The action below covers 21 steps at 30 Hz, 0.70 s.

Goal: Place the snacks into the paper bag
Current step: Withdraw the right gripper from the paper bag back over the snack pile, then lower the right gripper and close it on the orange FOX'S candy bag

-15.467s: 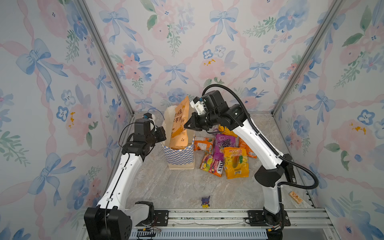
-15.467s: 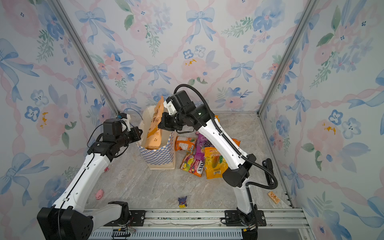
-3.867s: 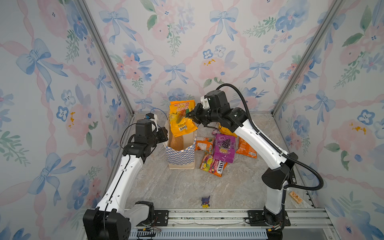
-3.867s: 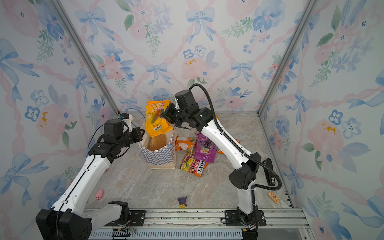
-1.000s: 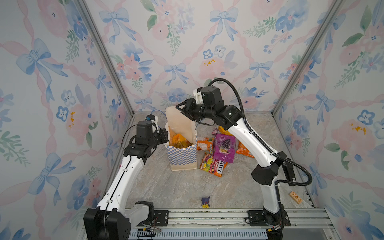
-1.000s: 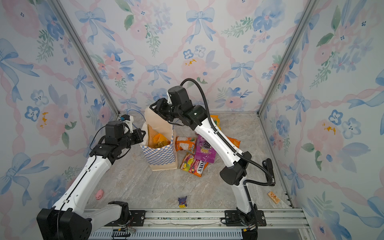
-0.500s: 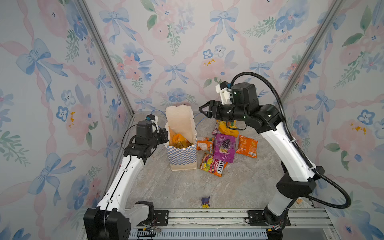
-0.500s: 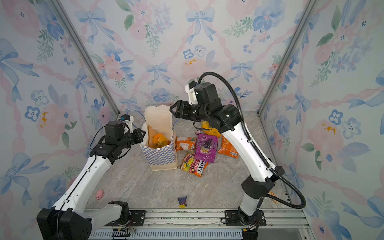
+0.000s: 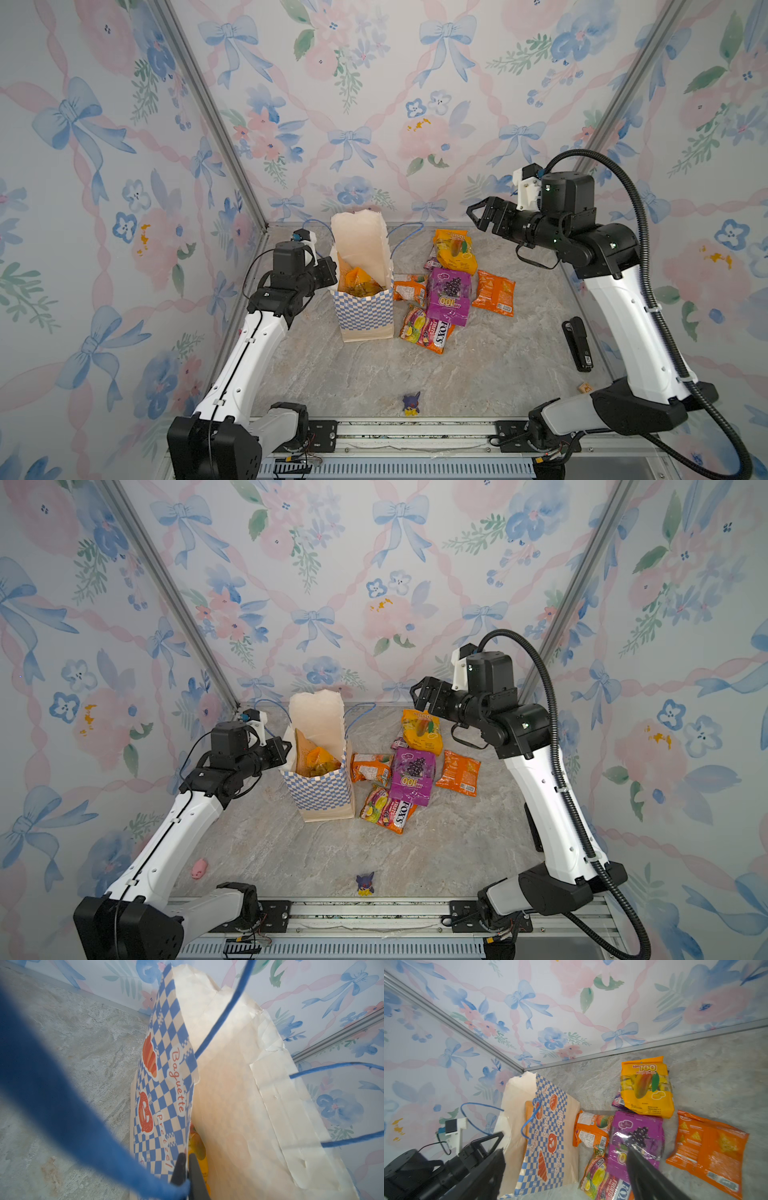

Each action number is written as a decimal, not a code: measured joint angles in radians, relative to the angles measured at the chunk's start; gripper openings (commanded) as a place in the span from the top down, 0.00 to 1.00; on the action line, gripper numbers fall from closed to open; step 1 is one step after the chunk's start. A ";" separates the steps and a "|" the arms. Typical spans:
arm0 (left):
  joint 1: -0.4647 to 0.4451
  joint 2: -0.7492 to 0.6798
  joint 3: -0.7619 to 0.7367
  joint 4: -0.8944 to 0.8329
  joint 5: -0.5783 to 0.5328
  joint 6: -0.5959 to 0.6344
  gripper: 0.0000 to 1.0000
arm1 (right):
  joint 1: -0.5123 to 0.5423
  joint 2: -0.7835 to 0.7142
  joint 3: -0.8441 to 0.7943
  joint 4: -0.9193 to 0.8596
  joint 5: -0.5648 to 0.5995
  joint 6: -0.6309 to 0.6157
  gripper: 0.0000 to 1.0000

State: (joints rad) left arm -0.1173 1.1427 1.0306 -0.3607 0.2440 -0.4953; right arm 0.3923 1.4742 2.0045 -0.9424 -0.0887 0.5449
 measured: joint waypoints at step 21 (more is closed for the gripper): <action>0.000 0.002 0.000 0.000 0.006 0.000 1.00 | -0.023 0.595 0.212 -0.095 0.244 -0.143 0.03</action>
State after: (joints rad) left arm -0.1173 1.1446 1.0306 -0.3603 0.2501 -0.4950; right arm 0.3695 2.0693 2.2169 -1.0370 0.1555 0.4023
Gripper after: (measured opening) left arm 0.048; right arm 0.967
